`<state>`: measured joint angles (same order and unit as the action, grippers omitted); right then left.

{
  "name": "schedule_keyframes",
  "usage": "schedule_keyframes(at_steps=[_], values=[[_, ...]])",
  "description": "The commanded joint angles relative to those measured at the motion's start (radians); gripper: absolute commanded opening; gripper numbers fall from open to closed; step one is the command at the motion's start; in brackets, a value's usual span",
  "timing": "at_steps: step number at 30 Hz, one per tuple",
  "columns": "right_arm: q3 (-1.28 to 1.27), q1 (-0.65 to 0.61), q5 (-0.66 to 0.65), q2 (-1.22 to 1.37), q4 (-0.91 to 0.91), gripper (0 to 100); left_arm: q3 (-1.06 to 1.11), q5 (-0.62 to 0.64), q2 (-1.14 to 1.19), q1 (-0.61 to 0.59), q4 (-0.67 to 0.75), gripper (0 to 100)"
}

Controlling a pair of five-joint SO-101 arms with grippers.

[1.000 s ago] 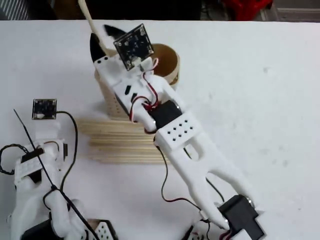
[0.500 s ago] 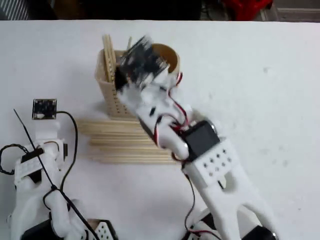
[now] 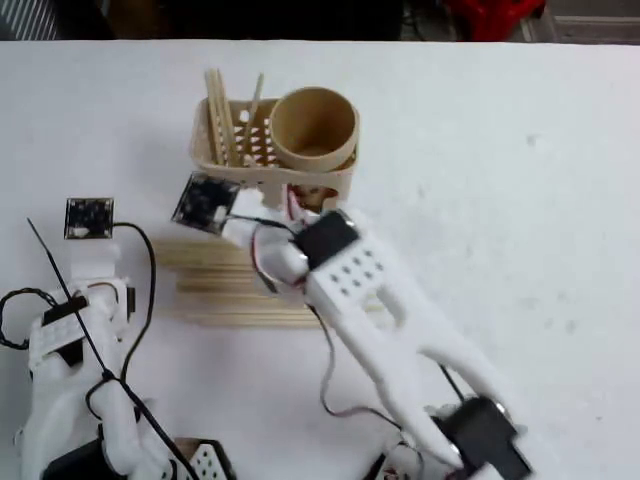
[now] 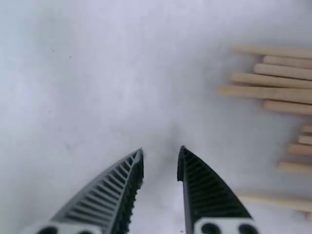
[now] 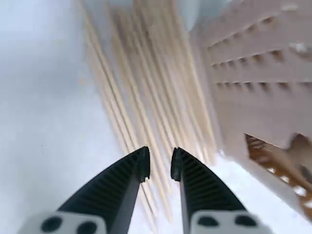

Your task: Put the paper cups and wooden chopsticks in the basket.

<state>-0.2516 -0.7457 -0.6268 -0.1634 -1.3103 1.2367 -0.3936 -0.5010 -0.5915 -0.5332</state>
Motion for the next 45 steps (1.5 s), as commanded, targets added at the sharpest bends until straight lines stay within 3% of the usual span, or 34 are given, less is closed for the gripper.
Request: schedule_keyframes(at_steps=[1,8,16,22,35,41,45], values=[[-0.046,-0.021,-0.029,0.091,0.099,8.1,-0.003,-0.012,-0.002,-0.005,0.018,13],[-0.434,-0.108,-0.077,0.001,0.473,13.6,-0.003,-0.012,-0.002,-0.007,0.018,13],[-0.600,-0.110,-0.087,-0.050,0.602,18.3,-0.003,-0.012,-0.002,-0.007,0.018,13],[-0.608,-0.107,-0.087,-0.038,0.608,17.0,-0.003,-0.012,-0.002,-0.007,0.018,13],[-0.457,-0.051,-0.078,0.143,0.530,1.9,-0.003,-0.012,-0.002,-0.007,0.018,13],[-0.460,-0.054,-0.078,0.143,0.524,2.9,-0.003,-0.012,-0.002,-0.007,0.018,13],[-0.477,-0.051,-0.078,0.143,0.501,13.2,-0.003,-0.012,-0.002,-0.007,0.018,13]])
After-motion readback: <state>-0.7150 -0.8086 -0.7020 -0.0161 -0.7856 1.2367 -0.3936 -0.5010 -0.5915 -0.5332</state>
